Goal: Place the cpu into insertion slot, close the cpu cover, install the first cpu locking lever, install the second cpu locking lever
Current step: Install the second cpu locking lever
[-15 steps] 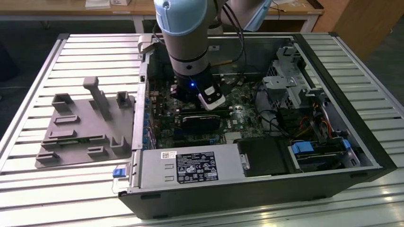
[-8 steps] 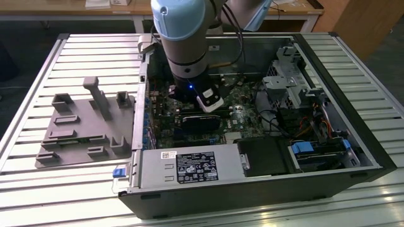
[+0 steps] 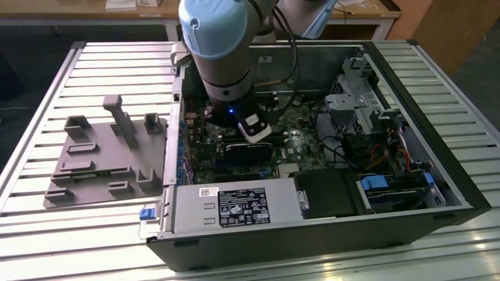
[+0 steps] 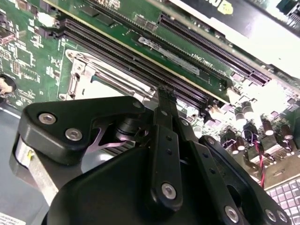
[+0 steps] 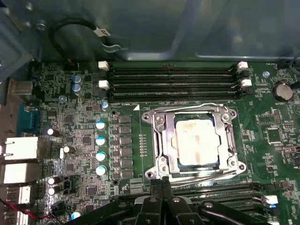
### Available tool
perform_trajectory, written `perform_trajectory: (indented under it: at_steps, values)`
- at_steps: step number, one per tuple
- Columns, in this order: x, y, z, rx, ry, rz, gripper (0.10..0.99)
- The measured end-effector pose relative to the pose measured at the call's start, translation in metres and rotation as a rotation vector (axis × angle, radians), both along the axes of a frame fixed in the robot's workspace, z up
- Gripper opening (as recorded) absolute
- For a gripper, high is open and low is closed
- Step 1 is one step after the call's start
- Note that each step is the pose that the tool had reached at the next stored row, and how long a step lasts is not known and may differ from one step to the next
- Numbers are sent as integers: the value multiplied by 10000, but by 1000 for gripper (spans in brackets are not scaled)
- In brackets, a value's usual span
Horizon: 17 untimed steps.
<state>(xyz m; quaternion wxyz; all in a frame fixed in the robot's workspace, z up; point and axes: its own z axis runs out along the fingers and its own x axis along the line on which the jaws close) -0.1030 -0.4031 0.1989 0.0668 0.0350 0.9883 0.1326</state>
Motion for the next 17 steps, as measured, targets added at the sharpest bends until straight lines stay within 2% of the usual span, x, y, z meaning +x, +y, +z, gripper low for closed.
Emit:
perform_trajectory:
  at_steps: [4,12,17]
  values:
    - [-14,0,-28,116,-1,17,102]
    - [-45,4,-54,123,2,61,102]
    - [-46,26,-62,125,1,121,102]
